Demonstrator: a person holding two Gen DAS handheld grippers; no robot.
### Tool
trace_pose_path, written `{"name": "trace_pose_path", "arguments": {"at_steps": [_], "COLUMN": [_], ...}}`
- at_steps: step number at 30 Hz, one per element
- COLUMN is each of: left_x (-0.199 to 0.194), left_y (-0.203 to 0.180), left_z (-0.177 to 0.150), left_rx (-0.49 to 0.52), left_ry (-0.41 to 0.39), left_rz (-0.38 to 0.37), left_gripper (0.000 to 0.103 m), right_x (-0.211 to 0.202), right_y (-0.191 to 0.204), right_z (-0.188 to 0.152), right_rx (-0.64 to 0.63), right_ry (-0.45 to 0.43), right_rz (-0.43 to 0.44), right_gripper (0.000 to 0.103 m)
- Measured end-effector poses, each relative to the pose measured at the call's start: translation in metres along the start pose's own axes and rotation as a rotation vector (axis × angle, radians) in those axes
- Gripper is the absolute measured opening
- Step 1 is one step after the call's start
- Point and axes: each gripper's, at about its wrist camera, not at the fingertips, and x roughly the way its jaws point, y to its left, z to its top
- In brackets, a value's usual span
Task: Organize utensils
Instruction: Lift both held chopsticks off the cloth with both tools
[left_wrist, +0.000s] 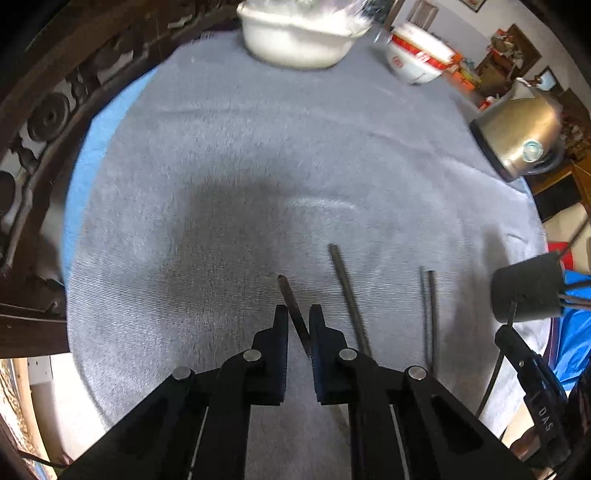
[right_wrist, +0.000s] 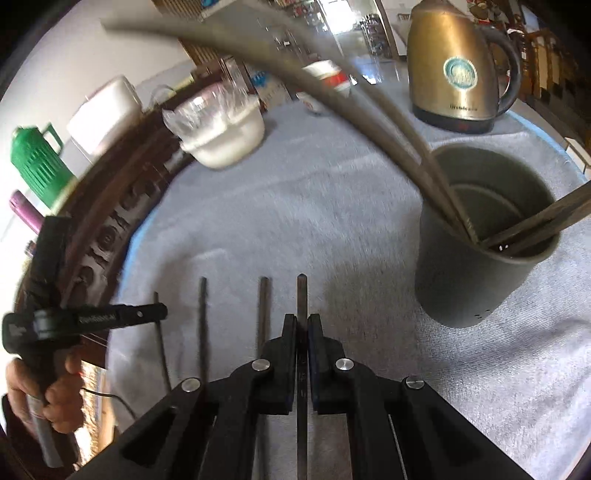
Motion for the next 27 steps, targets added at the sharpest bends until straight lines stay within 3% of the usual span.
{"name": "trace_pose_path", "arguments": {"at_steps": [14,27], "left_x": [-0.102,-0.149], "left_y": [-0.041,-0.063], "left_z": [-0.027,-0.038], "left_rx": [0.126,0.195], "left_ry": [-0.212,-0.349], "left_rz": [-0.097,-0.114], "left_gripper": [0.008,0.006], "right_x": [-0.06,-0.101], "right_y": [0.006,0.015], "right_z": [0.002,-0.01], "right_rx": [0.028,0.008], "right_ry": [-0.178,-0.311], "right_rz": [0.106,0.158], "right_gripper": [0.006,0.006]}}
